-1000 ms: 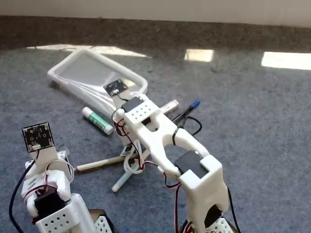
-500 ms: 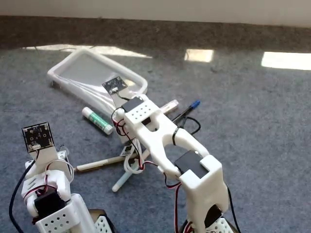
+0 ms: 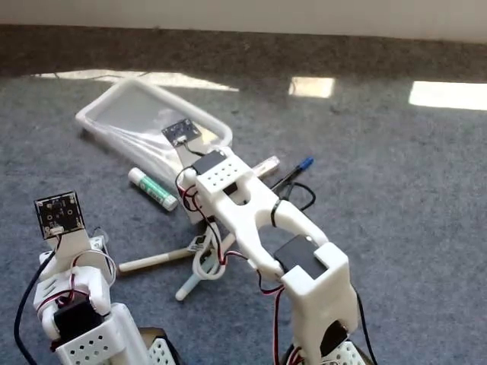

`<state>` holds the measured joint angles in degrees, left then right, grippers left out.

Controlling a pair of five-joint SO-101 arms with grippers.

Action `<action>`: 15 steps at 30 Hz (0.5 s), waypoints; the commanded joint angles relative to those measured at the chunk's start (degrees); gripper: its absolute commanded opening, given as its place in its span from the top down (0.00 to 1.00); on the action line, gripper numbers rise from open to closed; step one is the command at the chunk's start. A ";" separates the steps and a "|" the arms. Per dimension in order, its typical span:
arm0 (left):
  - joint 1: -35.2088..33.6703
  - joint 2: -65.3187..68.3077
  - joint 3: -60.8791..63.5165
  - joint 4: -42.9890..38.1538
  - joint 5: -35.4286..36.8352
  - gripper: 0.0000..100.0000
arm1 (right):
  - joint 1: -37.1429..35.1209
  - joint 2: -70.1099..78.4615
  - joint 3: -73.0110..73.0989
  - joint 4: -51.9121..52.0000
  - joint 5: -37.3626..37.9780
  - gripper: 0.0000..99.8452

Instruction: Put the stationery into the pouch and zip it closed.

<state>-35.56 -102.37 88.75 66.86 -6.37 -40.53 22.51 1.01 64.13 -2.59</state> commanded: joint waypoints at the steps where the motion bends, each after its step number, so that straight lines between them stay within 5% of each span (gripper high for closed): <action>1: -1.01 -0.13 -0.92 -1.32 0.26 0.82 | 0.48 -2.86 -4.26 3.12 1.14 1.00; 6: -1.10 -0.13 -3.56 -0.97 0.44 0.82 | 0.57 -9.27 -4.79 7.34 13.36 1.00; 15: -0.66 -0.13 -4.97 1.76 3.08 0.76 | 1.27 -20.97 4.35 3.03 13.89 1.00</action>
<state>-36.00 -102.37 87.60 68.44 -4.35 -40.18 8.35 3.91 69.41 10.59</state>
